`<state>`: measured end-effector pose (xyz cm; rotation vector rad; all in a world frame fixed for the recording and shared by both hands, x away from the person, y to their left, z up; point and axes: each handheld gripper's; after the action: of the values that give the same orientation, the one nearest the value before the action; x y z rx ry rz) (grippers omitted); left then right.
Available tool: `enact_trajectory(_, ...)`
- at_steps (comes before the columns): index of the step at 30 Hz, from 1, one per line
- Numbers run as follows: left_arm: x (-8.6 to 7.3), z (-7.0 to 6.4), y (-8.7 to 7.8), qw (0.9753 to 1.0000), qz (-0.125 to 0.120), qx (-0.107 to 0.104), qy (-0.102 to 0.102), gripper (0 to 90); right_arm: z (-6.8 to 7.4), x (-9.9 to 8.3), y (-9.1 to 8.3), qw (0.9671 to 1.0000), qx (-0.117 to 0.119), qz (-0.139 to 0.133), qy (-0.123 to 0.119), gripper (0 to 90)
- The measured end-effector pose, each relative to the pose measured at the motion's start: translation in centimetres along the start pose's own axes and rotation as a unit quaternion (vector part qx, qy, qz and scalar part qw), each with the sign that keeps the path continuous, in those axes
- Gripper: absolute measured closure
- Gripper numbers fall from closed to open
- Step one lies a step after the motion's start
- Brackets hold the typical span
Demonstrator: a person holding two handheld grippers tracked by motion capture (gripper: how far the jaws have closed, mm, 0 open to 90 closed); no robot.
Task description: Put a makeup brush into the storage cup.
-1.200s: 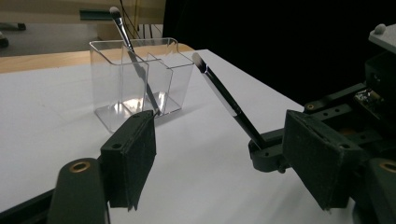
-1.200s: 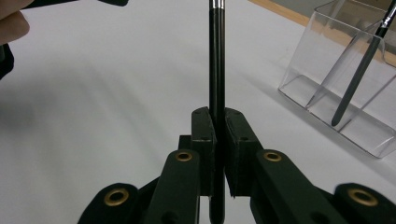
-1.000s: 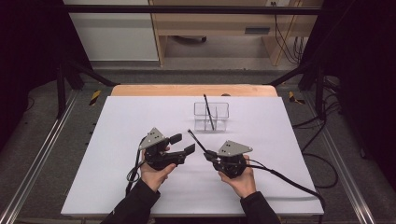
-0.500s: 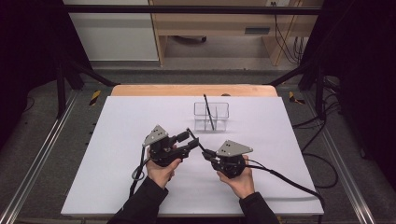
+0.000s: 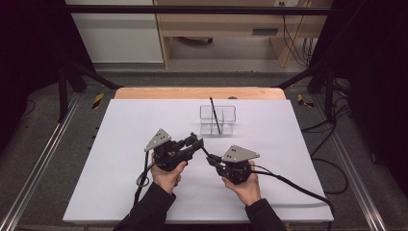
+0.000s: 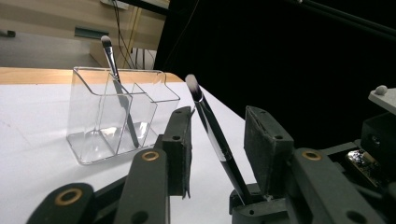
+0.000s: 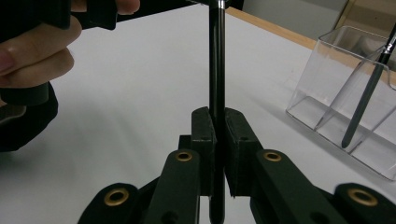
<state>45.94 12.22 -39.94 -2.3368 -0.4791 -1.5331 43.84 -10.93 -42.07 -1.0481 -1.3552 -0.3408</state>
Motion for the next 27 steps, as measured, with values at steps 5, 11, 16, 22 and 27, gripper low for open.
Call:
enact_trajectory(5, 0.1, 0.0, -0.1, 1.0, -0.007, 0.001, -0.003, 66.5, 0.0, 0.0, 0.0, 1.0, -0.001, -0.002, 0.001, 84.0)
enact_trajectory(11, 0.1, -0.1, -0.3, 0.9999, -0.01, 0.005, -0.007, 75.2, 0.1, -0.1, 0.0, 1.0, 0.001, -0.003, 0.003, 84.0)
enact_trajectory(16, 0.1, -0.3, -0.3, 0.9998, -0.017, -0.002, -0.007, 78.1, 0.1, 0.0, 0.1, 1.0, 0.003, -0.004, 0.004, 83.9)
enact_trajectory(22, 0.2, -0.7, -0.4, 0.9996, -0.02, -0.019, -0.005, 81.6, 0.2, -0.1, 0.2, 1.0, 0.006, -0.006, 0.003, 83.4)
enact_trajectory(27, 0.3, -1.4, -0.3, 0.9994, -0.018, -0.028, 0.009, 83.6, 0.2, -0.2, 0.2, 0.9999, 0.006, -0.008, 0.003, 82.9)
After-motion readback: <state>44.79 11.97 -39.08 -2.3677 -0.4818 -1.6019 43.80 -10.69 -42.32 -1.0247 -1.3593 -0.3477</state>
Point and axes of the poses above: each handheld gripper's, and its own axes: y roughly forward along the jaws, x roughly out of its top, z roughly to its left, and after that the axes turned 13 degrees about -x, right-handed
